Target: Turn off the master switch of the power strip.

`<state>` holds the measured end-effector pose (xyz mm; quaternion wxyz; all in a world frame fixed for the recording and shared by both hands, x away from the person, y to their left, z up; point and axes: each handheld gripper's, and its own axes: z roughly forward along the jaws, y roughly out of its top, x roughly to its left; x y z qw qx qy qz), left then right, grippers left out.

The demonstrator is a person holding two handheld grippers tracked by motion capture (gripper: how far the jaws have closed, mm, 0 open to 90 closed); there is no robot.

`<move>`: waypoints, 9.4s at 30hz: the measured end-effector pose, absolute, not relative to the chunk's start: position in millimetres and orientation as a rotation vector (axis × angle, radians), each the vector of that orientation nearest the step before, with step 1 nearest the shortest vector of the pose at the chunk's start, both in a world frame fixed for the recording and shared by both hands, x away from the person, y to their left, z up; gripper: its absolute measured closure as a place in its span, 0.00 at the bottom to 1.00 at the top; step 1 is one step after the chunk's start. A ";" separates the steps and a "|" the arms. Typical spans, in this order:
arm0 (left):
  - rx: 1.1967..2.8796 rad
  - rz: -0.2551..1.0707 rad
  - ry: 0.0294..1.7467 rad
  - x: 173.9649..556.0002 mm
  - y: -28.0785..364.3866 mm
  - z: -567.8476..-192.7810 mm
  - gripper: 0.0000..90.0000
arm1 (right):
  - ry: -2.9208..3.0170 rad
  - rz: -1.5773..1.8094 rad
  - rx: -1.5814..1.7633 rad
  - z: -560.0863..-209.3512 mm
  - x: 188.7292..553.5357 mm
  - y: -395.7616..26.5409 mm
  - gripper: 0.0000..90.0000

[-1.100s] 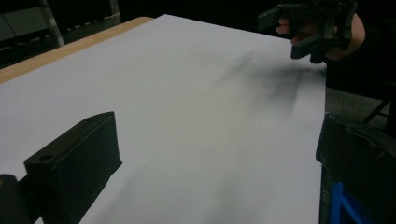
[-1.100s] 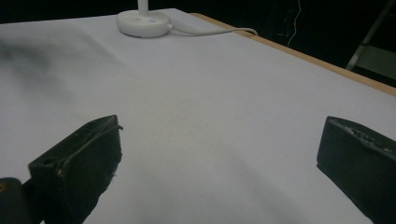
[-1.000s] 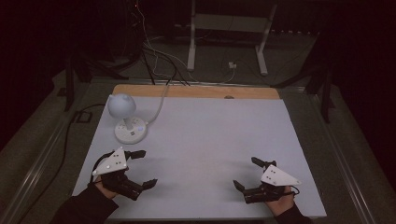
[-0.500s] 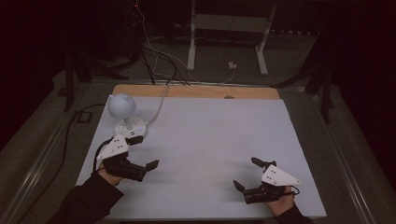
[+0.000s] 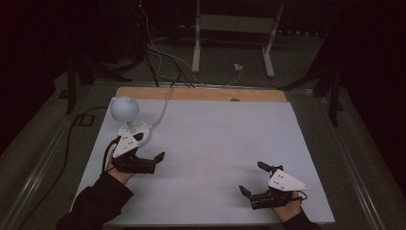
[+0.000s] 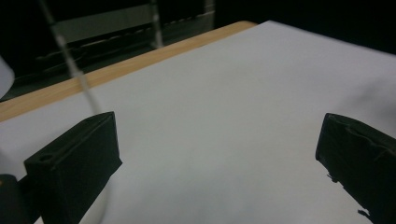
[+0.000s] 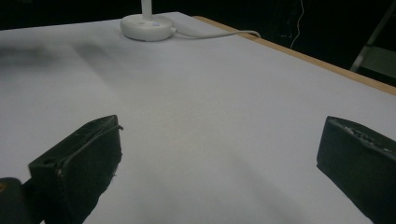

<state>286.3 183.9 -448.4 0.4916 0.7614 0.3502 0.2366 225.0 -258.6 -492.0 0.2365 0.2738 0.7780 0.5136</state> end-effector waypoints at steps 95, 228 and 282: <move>1.897 1.103 1.379 366.7 166.5 -516.5 1.00 | 2.149 1.417 0.740 -493.0 224.2 -258.9 0.00; 1.975 0.902 1.188 358.6 157.2 -464.4 0.94 | 2.172 1.409 0.743 -495.2 225.1 -257.0 0.00; 2.101 0.381 0.859 261.1 205.9 -489.1 0.00 | 2.179 1.391 0.746 -496.1 225.3 -255.1 0.00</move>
